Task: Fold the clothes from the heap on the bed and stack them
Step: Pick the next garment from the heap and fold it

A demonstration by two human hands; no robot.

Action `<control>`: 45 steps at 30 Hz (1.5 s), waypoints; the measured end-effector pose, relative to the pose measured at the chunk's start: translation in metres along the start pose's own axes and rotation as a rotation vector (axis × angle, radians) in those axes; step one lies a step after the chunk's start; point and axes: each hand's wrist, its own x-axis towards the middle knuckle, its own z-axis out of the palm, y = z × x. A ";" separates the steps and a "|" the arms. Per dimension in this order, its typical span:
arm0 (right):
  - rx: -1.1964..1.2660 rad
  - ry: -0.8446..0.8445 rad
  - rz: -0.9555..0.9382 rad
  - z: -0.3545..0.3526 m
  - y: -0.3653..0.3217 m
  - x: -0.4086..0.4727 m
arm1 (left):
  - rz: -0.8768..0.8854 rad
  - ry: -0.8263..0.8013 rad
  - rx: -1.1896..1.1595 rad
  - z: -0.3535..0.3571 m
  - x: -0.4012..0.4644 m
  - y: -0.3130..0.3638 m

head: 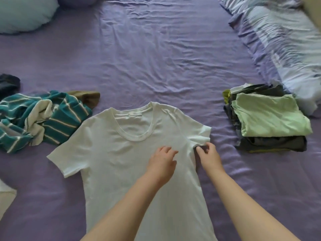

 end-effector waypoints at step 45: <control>0.669 -0.037 -0.060 -0.015 0.012 0.061 | -0.072 -0.673 -0.801 -0.083 0.205 0.080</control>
